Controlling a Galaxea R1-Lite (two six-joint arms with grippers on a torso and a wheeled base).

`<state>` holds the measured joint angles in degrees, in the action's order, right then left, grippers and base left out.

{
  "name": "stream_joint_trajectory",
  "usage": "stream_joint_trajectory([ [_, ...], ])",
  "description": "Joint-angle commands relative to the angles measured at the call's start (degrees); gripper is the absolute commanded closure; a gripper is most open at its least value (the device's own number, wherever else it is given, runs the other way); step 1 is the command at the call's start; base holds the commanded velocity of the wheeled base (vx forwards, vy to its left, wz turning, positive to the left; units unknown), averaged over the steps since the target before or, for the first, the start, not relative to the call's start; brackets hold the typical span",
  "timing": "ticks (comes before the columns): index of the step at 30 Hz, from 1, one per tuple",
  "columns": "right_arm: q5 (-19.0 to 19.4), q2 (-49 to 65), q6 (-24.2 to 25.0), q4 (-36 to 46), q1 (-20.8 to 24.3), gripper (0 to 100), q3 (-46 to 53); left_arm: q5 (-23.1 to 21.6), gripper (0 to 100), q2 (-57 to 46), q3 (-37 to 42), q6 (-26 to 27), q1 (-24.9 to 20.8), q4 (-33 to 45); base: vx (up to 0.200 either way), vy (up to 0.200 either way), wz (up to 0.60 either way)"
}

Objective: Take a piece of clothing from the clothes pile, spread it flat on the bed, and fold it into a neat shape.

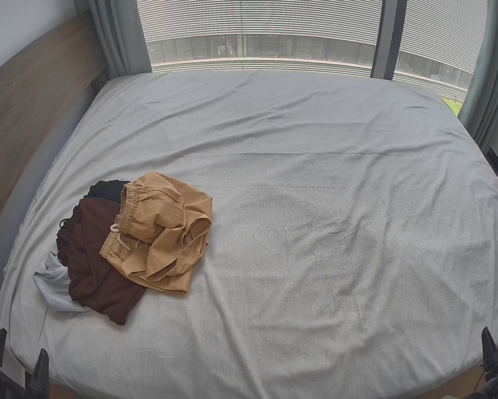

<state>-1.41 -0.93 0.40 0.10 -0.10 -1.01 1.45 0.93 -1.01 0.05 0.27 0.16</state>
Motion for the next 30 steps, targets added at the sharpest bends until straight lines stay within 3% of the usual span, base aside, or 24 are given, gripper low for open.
stream_joint_trajectory([
  [1,0.01,0.84,-0.05,-0.01,0.01,0,1.01,0.22,0,-0.57,1.01,-0.22,0.00,0.02,0.000,0.000,0.00],
  [11,-0.08,0.75,0.04,-0.01,0.01,0,1.01,0.22,0,-0.75,1.01,-0.14,-0.09,-1.04,0.000,0.000,0.00],
  [18,0.01,0.75,0.04,-0.01,0.01,0,1.01,0.13,0,5.05,-8.83,-0.14,-0.09,-4.11,0.000,0.000,0.00],
  [30,-0.08,0.75,0.04,-0.01,0.01,0,1.01,-0.40,0,14.01,-12.08,-1.10,-1.41,-4.47,0.000,0.000,0.00],
])
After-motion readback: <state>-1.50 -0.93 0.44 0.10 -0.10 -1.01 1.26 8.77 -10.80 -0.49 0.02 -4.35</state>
